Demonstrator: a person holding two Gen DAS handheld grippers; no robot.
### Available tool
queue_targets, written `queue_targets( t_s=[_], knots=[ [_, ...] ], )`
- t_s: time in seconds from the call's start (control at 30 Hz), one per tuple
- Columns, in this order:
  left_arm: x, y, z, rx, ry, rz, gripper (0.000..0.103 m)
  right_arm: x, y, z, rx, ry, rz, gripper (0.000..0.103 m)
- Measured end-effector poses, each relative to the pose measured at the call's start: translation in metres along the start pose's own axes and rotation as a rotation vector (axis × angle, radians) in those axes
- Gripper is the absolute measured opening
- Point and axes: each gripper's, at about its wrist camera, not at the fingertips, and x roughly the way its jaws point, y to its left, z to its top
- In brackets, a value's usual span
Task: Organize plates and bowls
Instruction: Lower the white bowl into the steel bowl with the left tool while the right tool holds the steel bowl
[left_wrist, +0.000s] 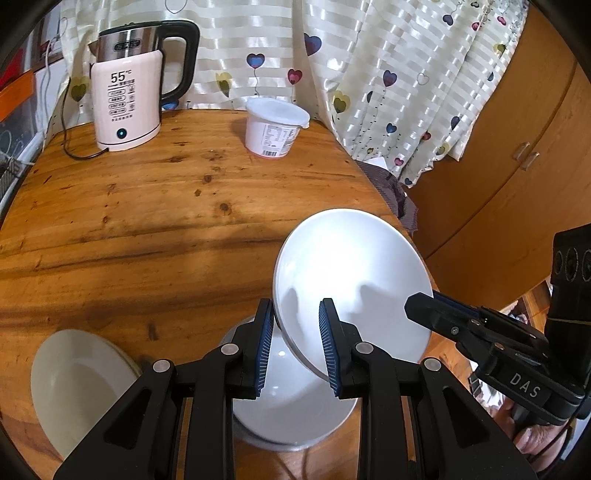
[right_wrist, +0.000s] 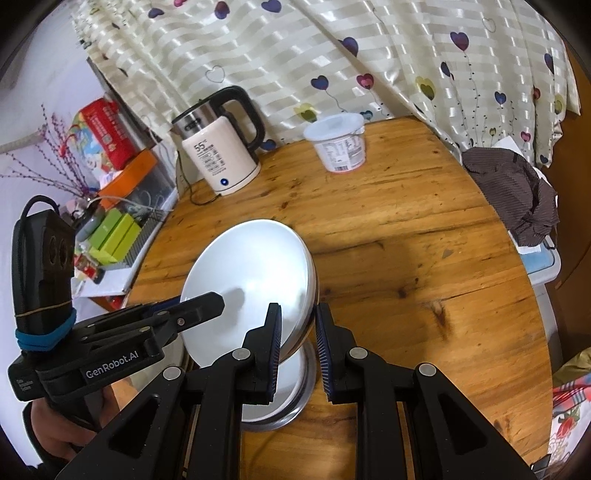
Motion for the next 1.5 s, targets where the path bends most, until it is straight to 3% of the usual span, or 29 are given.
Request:
queue_targets(
  t_s=[0.73,1.5],
  knots=[
    [-0.001,0.016,-0.039,-0.034,0.044,0.054,0.027,0.022,0.006,-0.032,0.017,0.097,0.038,0.018],
    [0.008,0.009,-0.048,0.004,0.051,0.139,0.027,0.032,0.003,-0.038,0.016,0.145,0.048,0.019]
  ],
)
